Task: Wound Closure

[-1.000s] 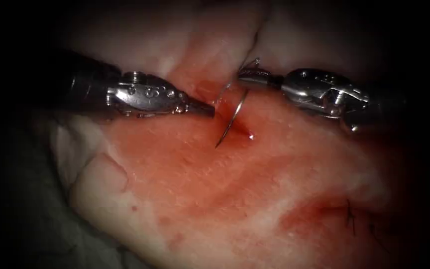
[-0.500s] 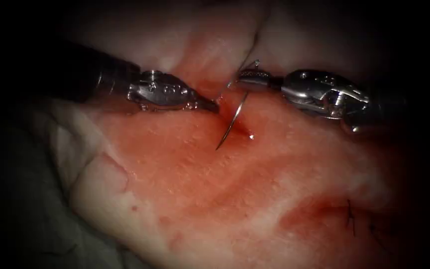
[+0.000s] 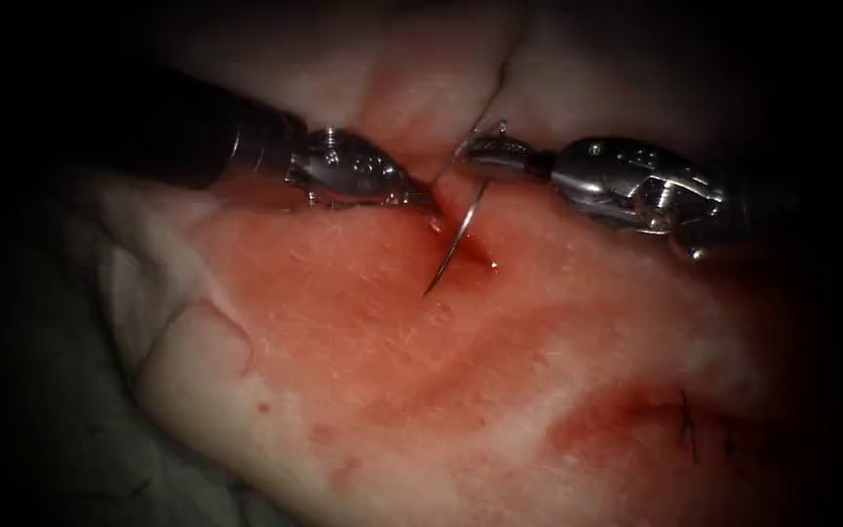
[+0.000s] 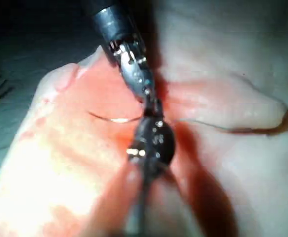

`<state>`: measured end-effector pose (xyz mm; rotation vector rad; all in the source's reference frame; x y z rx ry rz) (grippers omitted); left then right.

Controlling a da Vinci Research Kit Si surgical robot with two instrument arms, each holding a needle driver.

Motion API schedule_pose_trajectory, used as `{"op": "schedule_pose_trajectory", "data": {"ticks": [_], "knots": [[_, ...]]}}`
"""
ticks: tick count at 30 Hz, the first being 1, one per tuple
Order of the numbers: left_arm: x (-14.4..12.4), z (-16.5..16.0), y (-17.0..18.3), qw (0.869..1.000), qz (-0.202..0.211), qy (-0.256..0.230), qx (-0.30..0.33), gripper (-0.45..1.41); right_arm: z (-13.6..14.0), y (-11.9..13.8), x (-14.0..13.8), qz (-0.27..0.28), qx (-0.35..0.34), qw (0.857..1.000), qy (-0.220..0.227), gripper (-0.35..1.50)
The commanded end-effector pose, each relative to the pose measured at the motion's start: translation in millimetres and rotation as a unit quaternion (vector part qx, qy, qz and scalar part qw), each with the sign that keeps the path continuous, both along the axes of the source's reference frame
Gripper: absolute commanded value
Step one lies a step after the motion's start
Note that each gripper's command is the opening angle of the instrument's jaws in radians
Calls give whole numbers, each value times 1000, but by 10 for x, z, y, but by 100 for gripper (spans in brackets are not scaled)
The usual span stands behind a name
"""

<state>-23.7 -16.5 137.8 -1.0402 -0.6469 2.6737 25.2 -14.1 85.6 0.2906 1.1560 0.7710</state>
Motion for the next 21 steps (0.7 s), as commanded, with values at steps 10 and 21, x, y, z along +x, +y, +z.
{"op": "schedule_pose_trajectory", "data": {"ticks": [10,21], "knots": [[-1,21,7,993,55,96,40,-45,18,-8,5,-5,-5,1000,-6,-35],[-24,29,19,969,112,205,80,-42,18,-8,5,-6,-7,1000,-7,-35]]}}
